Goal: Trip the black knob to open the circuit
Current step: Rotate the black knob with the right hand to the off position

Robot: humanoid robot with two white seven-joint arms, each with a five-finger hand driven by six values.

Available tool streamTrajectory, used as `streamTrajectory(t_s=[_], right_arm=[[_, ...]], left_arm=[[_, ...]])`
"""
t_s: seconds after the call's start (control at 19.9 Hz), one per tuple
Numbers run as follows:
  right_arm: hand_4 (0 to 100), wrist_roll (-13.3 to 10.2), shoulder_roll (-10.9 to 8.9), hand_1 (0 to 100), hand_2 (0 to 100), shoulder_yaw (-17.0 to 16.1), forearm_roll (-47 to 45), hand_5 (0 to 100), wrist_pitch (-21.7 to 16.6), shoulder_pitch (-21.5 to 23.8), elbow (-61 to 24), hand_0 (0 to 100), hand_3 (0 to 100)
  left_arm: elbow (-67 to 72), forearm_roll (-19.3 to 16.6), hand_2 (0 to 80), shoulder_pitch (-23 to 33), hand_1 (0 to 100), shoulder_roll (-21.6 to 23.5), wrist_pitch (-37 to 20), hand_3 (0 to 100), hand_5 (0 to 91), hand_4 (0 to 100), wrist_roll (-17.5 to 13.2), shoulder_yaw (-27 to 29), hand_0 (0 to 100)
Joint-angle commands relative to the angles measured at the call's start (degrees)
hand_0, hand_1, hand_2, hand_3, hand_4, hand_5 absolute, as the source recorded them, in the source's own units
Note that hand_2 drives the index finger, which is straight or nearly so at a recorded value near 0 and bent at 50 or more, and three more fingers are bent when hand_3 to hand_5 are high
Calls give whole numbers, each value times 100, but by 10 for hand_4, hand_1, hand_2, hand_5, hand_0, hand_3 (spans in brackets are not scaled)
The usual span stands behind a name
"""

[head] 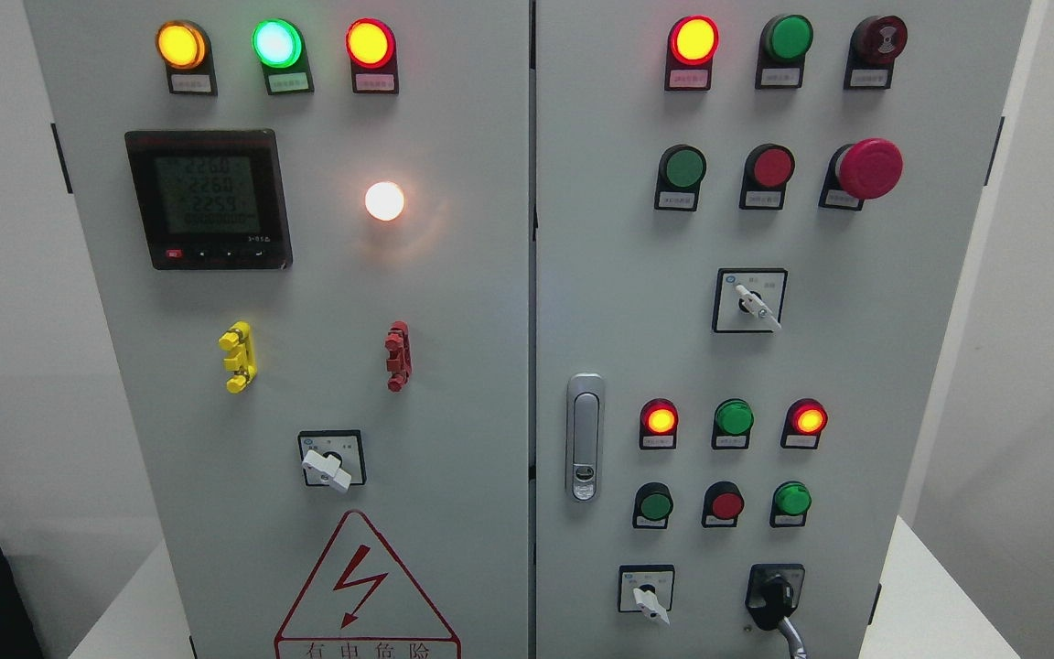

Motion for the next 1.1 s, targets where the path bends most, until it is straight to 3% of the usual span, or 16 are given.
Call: streamTrajectory(t_s=[0.0,1.05], right_arm=[[960,126,35,864,0,203,36,863,-95,-164,-175,796,1000],[961,135,35,865,0,282,36,863,-148,-173,-183,798,1000]], left_arm=[[6,14,0,-3,389,-5,7,0,0,0,2,5,120],[6,14,0,-3,389,-5,-2,0,0,0,2,5,120]])
